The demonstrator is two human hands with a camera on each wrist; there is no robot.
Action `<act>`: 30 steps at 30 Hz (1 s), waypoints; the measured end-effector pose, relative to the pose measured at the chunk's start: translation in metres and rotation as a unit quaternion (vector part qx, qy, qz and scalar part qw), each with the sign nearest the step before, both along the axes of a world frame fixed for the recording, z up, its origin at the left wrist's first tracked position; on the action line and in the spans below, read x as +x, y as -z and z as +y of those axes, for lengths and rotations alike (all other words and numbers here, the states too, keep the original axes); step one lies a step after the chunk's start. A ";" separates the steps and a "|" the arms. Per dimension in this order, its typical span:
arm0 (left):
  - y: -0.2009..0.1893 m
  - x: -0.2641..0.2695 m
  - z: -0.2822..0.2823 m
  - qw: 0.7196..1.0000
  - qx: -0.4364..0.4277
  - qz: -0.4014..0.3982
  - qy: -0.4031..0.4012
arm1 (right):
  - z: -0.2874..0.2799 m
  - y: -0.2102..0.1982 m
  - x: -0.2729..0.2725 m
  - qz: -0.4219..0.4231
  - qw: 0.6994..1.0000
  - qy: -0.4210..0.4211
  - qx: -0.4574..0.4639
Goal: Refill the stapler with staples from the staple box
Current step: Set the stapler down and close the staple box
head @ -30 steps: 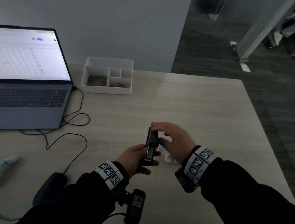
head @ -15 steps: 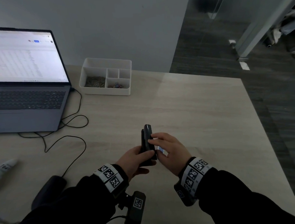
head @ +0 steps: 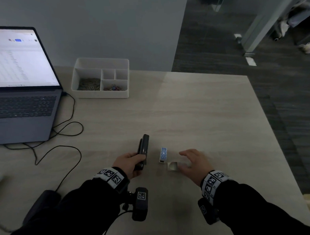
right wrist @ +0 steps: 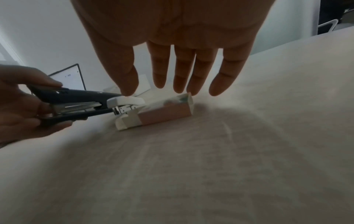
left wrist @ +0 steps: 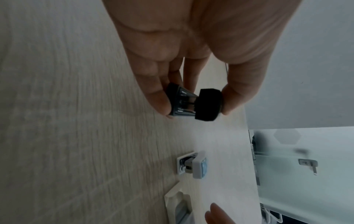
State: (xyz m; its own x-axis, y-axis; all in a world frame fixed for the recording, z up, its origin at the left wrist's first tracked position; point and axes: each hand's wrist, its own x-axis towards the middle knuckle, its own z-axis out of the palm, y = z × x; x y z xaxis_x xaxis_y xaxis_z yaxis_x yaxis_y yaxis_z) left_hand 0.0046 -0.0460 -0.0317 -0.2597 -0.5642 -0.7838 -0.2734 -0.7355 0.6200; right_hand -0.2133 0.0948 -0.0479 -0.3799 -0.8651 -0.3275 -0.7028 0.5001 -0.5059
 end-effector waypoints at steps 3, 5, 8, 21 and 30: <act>0.007 -0.004 -0.005 1.000 -0.024 -0.009 0.012 | 0.003 0.005 0.000 -0.002 1.000 -0.007 0.002; 0.011 -0.007 -0.009 0.998 -0.042 -0.024 0.034 | 0.005 0.007 0.000 0.004 0.999 -0.023 0.022; 0.014 -0.010 -0.013 0.985 -0.117 -0.089 0.086 | 0.003 0.009 -0.001 0.016 0.998 -0.032 0.046; 0.002 -0.018 -0.011 0.938 -0.228 -0.174 0.195 | 0.006 0.003 0.001 -0.036 0.999 -0.020 -0.029; -0.010 -0.012 -0.004 0.919 -0.330 -0.157 0.144 | -0.003 -0.017 0.017 -0.071 0.992 -0.011 -0.103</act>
State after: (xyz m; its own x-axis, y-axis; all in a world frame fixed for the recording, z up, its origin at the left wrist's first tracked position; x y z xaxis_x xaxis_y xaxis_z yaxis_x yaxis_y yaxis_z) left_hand -0.0070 -0.0498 -0.0218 -0.2925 -0.8873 -0.3565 -0.6398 -0.0955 0.7626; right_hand -0.1967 0.0920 -0.0313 -0.3229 -0.9269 -0.1914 -0.6269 0.3610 -0.6904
